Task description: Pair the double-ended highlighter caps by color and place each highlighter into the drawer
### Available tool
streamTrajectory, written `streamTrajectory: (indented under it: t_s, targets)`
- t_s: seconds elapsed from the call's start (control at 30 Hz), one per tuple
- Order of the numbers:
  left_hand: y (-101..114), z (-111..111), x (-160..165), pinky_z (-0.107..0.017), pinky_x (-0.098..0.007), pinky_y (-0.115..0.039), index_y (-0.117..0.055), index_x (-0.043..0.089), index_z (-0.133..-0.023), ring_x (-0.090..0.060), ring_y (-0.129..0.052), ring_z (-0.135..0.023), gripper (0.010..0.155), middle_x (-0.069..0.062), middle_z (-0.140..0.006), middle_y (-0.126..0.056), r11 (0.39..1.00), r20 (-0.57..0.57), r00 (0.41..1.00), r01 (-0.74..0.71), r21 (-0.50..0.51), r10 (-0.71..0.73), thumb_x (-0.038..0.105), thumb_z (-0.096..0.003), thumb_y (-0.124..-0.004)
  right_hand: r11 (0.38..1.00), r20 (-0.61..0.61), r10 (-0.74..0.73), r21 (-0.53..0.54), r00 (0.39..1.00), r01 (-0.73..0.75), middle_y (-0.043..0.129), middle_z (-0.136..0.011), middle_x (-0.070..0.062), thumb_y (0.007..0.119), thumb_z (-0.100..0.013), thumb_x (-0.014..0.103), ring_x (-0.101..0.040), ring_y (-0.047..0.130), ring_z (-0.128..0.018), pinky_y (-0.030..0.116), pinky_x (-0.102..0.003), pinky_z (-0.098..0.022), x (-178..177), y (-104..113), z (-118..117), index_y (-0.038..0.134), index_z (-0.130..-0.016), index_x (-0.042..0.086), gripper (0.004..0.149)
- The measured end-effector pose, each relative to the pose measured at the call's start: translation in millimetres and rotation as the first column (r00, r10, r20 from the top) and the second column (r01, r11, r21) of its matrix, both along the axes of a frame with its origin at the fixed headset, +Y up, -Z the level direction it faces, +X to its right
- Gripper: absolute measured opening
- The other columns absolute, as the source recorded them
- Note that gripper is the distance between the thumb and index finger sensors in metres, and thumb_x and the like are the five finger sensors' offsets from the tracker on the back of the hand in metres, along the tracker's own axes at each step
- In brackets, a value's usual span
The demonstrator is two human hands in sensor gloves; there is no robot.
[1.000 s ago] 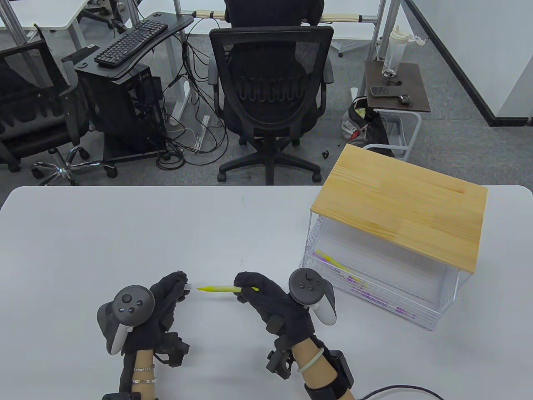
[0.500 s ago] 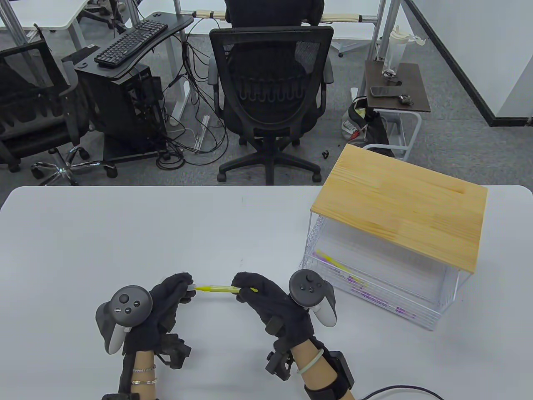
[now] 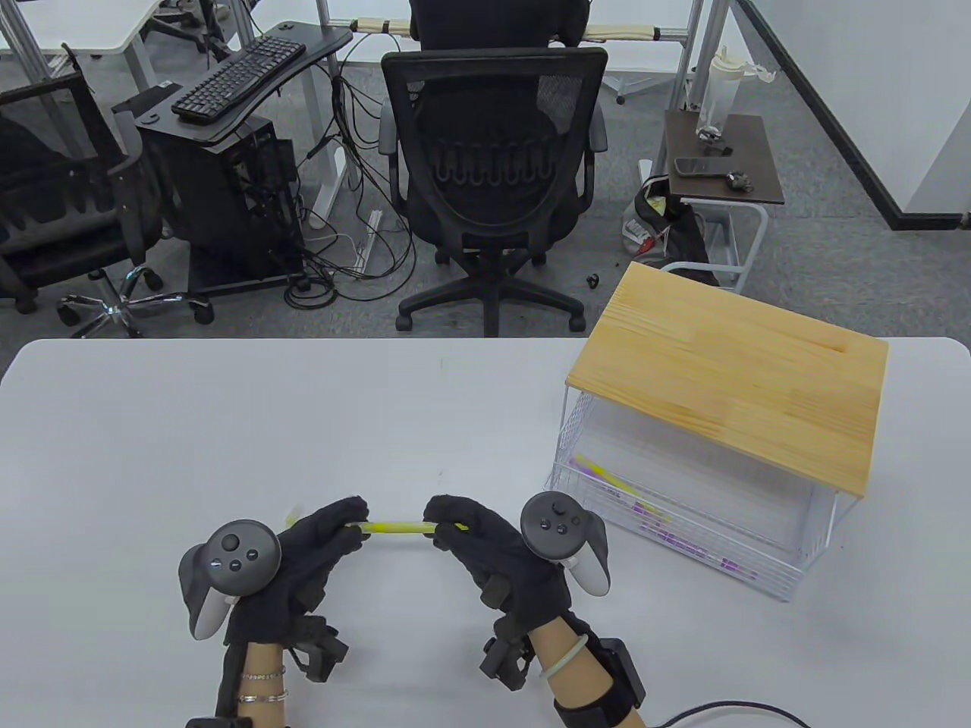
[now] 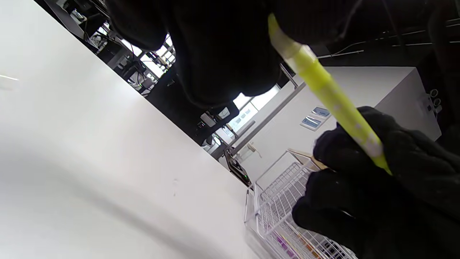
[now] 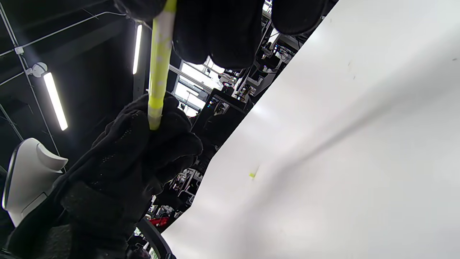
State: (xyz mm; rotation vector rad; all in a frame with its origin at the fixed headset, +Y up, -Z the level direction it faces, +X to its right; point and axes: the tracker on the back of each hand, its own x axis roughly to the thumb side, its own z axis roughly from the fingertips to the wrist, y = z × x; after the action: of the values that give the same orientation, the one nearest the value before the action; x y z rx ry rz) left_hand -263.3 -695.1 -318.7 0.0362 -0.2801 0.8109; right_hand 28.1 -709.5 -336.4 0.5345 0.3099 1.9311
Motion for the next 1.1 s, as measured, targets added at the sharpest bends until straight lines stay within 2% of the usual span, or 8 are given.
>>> streamTrajectory:
  t_s: [0.27, 0.43, 0.53, 0.6, 0.7, 0.83, 1.0, 1.1]
  targets:
    - [22.7, 15.2, 17.6, -0.070, -0.049, -0.071, -0.084, 0.019, -0.090, -0.015, -0.106, -0.057, 0.047, 0.002, -0.073, -0.103, 0.978, 0.000, 0.992, 0.128, 0.164, -0.130, 0.036, -0.0471, -0.075, 1.000, 0.037, -0.015, 0.020, 0.999, 0.014, 0.076, -0.097, 0.007, 0.050, -0.067, 0.042, -0.018, 0.084, -0.082, 0.056, -0.052, -0.082, 11.6, 8.8, -1.6, 0.050, -0.108, 0.029, 0.043]
    - [29.9, 23.0, 25.4, -0.070, -0.051, -0.070, -0.083, 0.018, -0.091, -0.015, -0.105, -0.058, 0.047, 0.001, -0.074, -0.102, 0.963, -0.034, 0.984, 0.179, 0.201, -0.176, 0.036, -0.0488, -0.074, 1.000, 0.028, -0.030, -0.005, 0.999, 0.031, 0.078, -0.097, 0.004, 0.051, -0.067, 0.041, -0.023, 0.084, -0.084, 0.056, -0.055, -0.079, 14.8, 9.3, -4.4, 0.053, -0.108, 0.026, 0.043]
    - [29.3, 24.1, 31.7, -0.069, -0.052, -0.070, -0.082, 0.020, -0.092, -0.015, -0.105, -0.059, 0.047, 0.003, -0.075, -0.101, 0.936, -0.099, 0.958, 0.285, 0.205, -0.270, 0.038, -0.0490, -0.073, 0.998, 0.072, 0.070, -0.010, 0.995, -0.069, 0.062, -0.114, -0.015, 0.058, -0.066, 0.035, -0.049, 0.065, -0.099, 0.043, -0.069, -0.075, 10.3, 7.0, -4.9, 0.058, -0.108, 0.023, 0.044]
    - [26.5, 23.0, 36.2, -0.069, -0.051, -0.070, -0.083, 0.020, -0.092, -0.014, -0.105, -0.057, 0.048, 0.003, -0.074, -0.102, 0.912, -0.129, 0.928, 0.370, 0.179, -0.351, 0.039, -0.0489, -0.073, 0.977, 0.145, 0.203, 0.040, 0.968, -0.210, 0.050, -0.120, -0.022, 0.063, -0.065, 0.032, -0.057, 0.051, -0.104, 0.036, -0.074, -0.073, 6.4, 3.8, -3.2, 0.062, -0.108, 0.023, 0.044]
    - [21.9, 19.4, 44.9, -0.069, -0.051, -0.071, -0.083, 0.020, -0.092, -0.014, -0.105, -0.056, 0.048, 0.004, -0.073, -0.102, 0.895, -0.115, 0.906, 0.421, 0.144, -0.408, 0.040, -0.0490, -0.072, 0.912, 0.190, 0.357, 0.140, 0.915, -0.385, 0.047, -0.123, -0.020, 0.067, -0.063, 0.034, -0.058, 0.048, -0.106, 0.034, -0.075, -0.072, -5.5, 4.8, 2.9, 0.064, -0.108, 0.025, 0.046]
    - [16.1, 15.6, 58.8, -0.068, -0.051, -0.071, -0.082, 0.019, -0.093, -0.016, -0.105, -0.059, 0.048, 0.003, -0.075, -0.102, 0.896, -0.085, 0.906, 0.422, 0.140, -0.414, 0.038, -0.0506, -0.070, 0.874, 0.154, 0.414, 0.209, 0.897, -0.439, 0.048, -0.124, -0.018, 0.070, -0.062, 0.035, -0.056, 0.046, -0.108, 0.032, -0.075, -0.073, -29.4, 7.5, 15.1, 0.062, -0.109, 0.025, 0.048]
    - [13.6, 16.6, 72.1, -0.068, -0.050, -0.071, -0.084, 0.015, -0.092, -0.016, -0.106, -0.057, 0.048, 0.000, -0.072, -0.103, 0.895, -0.047, 0.908, 0.419, 0.152, -0.417, 0.037, -0.0508, -0.070, 0.825, 0.229, 0.450, 0.263, 0.863, -0.500, 0.059, -0.119, -0.014, 0.071, -0.060, 0.041, -0.051, 0.057, -0.107, 0.038, -0.073, -0.074, -45.7, 3.7, 24.6, 0.065, -0.103, 0.016, 0.051]
    - [14.3, 17.8, 75.5, -0.069, -0.051, -0.070, -0.083, 0.017, -0.093, -0.016, -0.105, -0.058, 0.049, 0.001, -0.074, -0.103, 0.894, -0.019, 0.906, 0.421, 0.153, -0.423, 0.038, -0.0509, -0.070, 0.794, 0.289, 0.466, 0.281, 0.837, -0.539, 0.064, -0.116, -0.011, 0.073, -0.057, 0.045, -0.049, 0.061, -0.105, 0.040, -0.073, -0.075, -43.9, 4.1, 24.9, 0.071, -0.097, 0.020, 0.047]
